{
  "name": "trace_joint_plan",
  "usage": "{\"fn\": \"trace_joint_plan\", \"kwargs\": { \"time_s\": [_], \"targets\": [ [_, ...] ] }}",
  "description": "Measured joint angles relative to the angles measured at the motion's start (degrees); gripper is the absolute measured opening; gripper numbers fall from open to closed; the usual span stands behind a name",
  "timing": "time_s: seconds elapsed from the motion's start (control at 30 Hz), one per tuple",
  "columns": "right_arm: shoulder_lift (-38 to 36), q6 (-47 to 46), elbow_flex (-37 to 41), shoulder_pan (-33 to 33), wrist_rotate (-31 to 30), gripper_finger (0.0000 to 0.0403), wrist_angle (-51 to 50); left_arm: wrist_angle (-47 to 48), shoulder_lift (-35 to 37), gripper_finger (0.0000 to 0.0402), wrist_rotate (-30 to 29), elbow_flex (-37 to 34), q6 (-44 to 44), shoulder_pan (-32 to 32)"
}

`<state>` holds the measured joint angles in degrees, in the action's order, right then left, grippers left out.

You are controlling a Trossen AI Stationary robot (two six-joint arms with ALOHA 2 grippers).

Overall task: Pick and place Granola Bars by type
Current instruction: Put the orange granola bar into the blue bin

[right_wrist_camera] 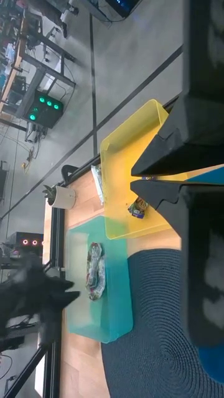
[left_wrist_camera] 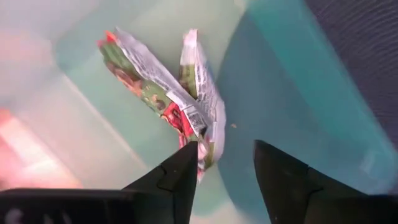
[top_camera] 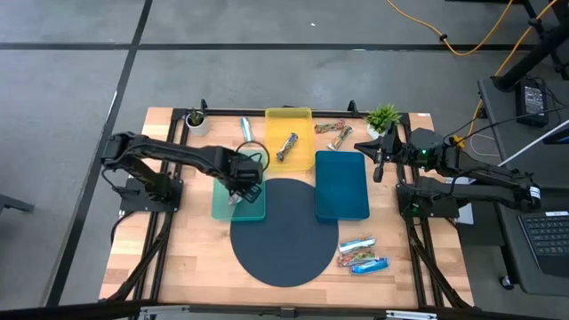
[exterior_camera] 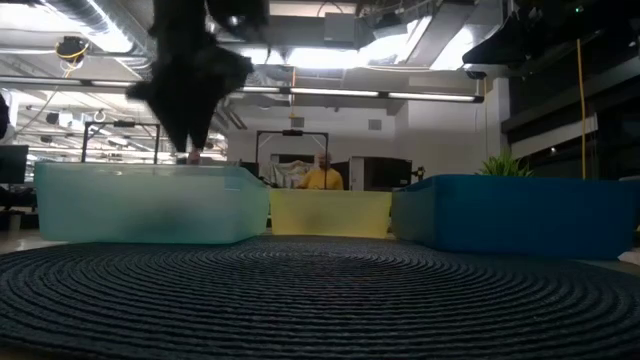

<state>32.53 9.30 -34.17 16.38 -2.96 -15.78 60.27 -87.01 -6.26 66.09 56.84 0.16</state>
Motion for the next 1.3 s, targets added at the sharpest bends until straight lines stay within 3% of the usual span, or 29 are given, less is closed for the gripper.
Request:
{"fn": "trace_joint_plan", "kwargs": {
  "time_s": [0.27, 0.43, 0.77, 1.3],
  "targets": [
    [0.00, 0.00, 0.00, 0.02, 0.00, 0.0026, 0.47, 9.40, 0.38, 0.0162, -9.74, 18.07, -0.15, 2.85],
    [-0.03, 1.72, -0.01, 0.01, -0.04, 0.0026, 2.54, 9.04, 0.38, 0.0160, -12.51, 23.85, -0.99, 5.60],
    [-1.78, 5.84, -0.02, 0.01, -3.23, 0.0026, 2.35, 3.62, 0.34, 0.0159, -12.55, 25.00, -0.03, 11.58],
    [-1.42, 3.02, 0.00, 0.00, -4.97, 0.0026, 2.74, 2.29, -2.45, 0.0157, -16.31, 23.35, -13.11, 25.96]
  ]
}}
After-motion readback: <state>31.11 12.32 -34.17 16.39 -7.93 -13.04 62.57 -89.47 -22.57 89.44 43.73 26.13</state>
